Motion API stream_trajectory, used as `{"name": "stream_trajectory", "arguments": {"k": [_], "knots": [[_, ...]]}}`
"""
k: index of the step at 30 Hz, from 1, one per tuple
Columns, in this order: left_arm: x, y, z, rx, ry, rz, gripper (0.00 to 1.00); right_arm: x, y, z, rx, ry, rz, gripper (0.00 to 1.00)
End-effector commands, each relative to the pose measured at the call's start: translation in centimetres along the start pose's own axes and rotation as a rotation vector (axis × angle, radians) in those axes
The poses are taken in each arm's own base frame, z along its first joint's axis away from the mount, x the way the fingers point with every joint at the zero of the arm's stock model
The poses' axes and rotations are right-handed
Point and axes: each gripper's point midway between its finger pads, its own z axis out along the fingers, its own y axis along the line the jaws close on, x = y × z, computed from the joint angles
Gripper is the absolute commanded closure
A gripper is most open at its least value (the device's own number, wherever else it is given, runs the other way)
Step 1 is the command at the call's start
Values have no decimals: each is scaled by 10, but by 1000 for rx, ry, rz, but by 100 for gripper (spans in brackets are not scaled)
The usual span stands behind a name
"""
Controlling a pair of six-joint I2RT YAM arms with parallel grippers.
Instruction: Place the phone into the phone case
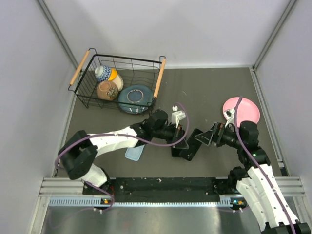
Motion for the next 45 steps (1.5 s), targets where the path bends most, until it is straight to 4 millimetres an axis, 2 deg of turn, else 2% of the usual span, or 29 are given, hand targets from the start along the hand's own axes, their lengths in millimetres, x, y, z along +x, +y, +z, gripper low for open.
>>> {"name": "stream_trajectory", "arguments": {"k": [1, 4, 8, 10, 11, 12, 17, 24, 28, 30, 35, 39, 42, 43, 45], "knots": [[29, -33, -31, 126, 111, 106, 100, -26, 41, -11, -144, -58, -175, 4], [27, -48, -52, 165, 84, 151, 100, -27, 49, -11, -188, -41, -197, 11], [26, -53, -69, 192, 59, 159, 100, -23, 69, -13, -322, -5, -209, 33], [28, -51, -73, 193, 55, 159, 100, -18, 85, -18, -449, 5, -215, 36], [29, -52, -75, 202, 58, 156, 100, -9, 83, -16, -479, 25, -188, 36], [29, -52, -76, 204, 57, 155, 100, -12, 93, -21, -533, 10, -200, 36], [29, -58, -81, 246, 54, 165, 100, 11, 88, -15, -556, 77, -170, 37], [27, -60, -86, 285, 46, 172, 100, 19, 89, -11, -550, 122, -175, 60], [24, -59, -90, 290, 31, 173, 100, 22, 89, -10, -561, 143, -158, 51], [24, -59, -92, 298, 27, 174, 100, 24, 92, -10, -581, 159, -155, 51], [23, -60, -94, 311, 17, 172, 100, 29, 92, -7, -588, 187, -145, 59], [21, -62, -95, 316, 14, 173, 100, 29, 94, -8, -598, 191, -146, 61], [20, -61, -95, 316, 12, 174, 100, 29, 99, -11, -619, 196, -145, 68], [20, -60, -95, 312, 10, 168, 100, 27, 100, -12, -628, 191, -154, 78], [18, -58, -95, 298, 2, 161, 100, 26, 101, -12, -626, 185, -159, 90]]}}
